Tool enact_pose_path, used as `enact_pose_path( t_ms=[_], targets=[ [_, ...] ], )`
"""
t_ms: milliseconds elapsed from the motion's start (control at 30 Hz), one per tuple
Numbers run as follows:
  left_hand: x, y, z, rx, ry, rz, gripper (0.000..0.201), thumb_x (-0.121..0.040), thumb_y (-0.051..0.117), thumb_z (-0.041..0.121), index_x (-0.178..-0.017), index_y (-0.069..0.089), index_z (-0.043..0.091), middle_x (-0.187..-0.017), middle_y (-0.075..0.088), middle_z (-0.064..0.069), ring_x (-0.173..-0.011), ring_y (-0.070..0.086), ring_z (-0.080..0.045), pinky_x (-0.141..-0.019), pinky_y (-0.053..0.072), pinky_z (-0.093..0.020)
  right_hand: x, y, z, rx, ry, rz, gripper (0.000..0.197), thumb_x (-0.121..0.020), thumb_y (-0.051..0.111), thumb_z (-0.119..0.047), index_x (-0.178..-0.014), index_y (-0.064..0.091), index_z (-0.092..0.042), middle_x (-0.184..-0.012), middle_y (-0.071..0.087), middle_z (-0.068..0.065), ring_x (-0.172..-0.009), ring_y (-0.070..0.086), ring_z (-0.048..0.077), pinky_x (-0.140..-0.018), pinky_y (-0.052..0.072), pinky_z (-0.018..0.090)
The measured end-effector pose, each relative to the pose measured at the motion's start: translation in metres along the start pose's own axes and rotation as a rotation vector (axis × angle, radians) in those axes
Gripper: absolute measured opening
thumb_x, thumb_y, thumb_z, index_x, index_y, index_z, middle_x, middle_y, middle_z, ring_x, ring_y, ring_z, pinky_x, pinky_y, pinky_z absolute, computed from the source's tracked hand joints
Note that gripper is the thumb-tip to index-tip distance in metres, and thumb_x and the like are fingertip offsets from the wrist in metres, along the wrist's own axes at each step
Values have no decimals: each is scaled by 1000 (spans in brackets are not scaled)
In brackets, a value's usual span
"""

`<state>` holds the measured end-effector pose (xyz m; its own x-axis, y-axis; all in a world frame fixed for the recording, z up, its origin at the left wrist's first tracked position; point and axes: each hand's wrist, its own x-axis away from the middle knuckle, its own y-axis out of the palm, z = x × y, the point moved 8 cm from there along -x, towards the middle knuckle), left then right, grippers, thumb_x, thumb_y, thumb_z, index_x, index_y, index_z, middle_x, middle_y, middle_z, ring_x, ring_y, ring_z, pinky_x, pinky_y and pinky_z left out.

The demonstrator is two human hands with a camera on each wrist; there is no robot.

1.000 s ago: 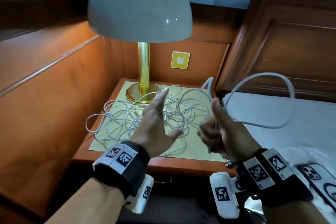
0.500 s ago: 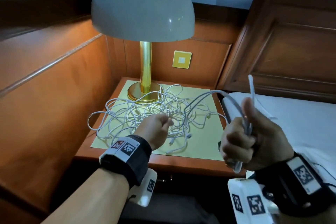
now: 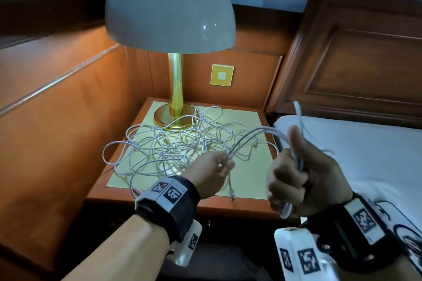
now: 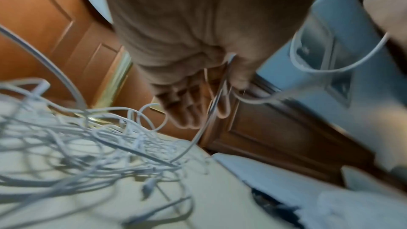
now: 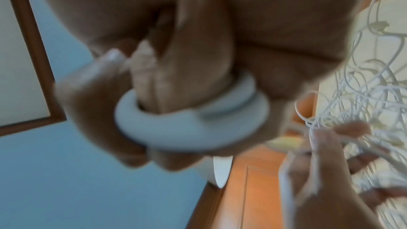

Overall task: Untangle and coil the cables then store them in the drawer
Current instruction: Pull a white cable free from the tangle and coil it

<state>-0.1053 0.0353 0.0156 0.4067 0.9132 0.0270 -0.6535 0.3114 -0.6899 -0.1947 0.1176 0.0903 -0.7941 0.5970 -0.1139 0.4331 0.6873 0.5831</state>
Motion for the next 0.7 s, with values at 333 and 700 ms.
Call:
enact_pose_path(
  t_ms=[333, 700],
  targets=[
    [23, -78, 18, 720, 203, 545, 29, -108, 36, 15, -91, 59, 9, -107, 73, -8, -102, 72, -18, -83, 60, -31, 48, -85, -4, 514, -77, 917, 62, -88, 35, -69, -61, 42, -14, -52, 36, 7, -43, 19, 17, -42, 21, 25],
    [151, -124, 96, 777, 384, 582, 16, -103, 47, 17, -118, 50, 17, -78, 74, -13, -54, 71, -33, -35, 45, -25, 49, -19, 49, 328, -107, 793, 56, -94, 45, -58, -66, 63, -12, -65, 56, 16, -49, 42, 22, -53, 36, 30]
  ],
)
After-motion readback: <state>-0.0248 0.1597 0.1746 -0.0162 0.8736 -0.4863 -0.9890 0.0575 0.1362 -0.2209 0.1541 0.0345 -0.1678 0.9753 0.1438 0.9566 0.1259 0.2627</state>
